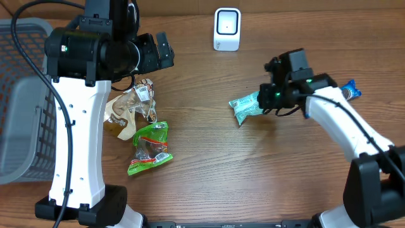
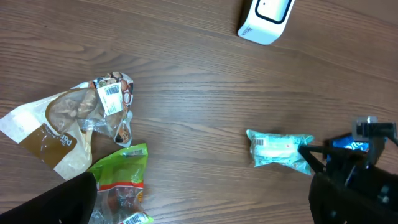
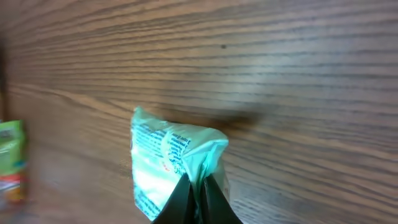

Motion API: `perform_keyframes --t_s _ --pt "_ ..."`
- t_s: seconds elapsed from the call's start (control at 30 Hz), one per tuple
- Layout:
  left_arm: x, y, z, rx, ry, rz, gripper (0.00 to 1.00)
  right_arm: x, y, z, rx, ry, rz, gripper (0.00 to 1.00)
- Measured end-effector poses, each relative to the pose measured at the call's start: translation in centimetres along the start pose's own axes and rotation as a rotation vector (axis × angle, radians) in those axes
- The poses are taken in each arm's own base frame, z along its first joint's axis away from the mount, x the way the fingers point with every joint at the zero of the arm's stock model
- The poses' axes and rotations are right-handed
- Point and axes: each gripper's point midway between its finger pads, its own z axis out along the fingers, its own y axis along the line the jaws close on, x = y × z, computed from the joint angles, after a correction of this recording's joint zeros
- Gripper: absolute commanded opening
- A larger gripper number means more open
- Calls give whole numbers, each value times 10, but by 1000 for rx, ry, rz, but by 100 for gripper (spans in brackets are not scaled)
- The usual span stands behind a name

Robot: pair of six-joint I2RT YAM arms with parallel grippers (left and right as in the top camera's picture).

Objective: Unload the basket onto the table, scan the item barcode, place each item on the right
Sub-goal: 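Carry the wipes pack to the white scanner window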

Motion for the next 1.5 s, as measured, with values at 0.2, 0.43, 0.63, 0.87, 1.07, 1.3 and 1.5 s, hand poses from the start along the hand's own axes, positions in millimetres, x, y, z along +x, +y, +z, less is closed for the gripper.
perform_keyframes --t_s 0.2,0.43,0.63,0.87,1.07,1.3,1.5 --pt "0 0 0 0 0 0 100 7 14 4 210 -40 -131 4" --pt "0 0 0 0 0 0 100 1 23 -1 391 -130 -216 4" --pt "0 0 0 0 0 0 100 -46 43 -18 394 -274 -379 4" --pt "0 0 0 0 0 0 100 -93 59 -37 479 -435 -687 4" --pt "0 0 0 0 0 0 100 -142 85 -68 570 -646 -923 4" --pt "0 0 0 0 -1 0 100 -192 86 -84 671 -858 -961 4" --pt "0 0 0 0 0 0 100 -198 69 -63 699 -835 -973 4"
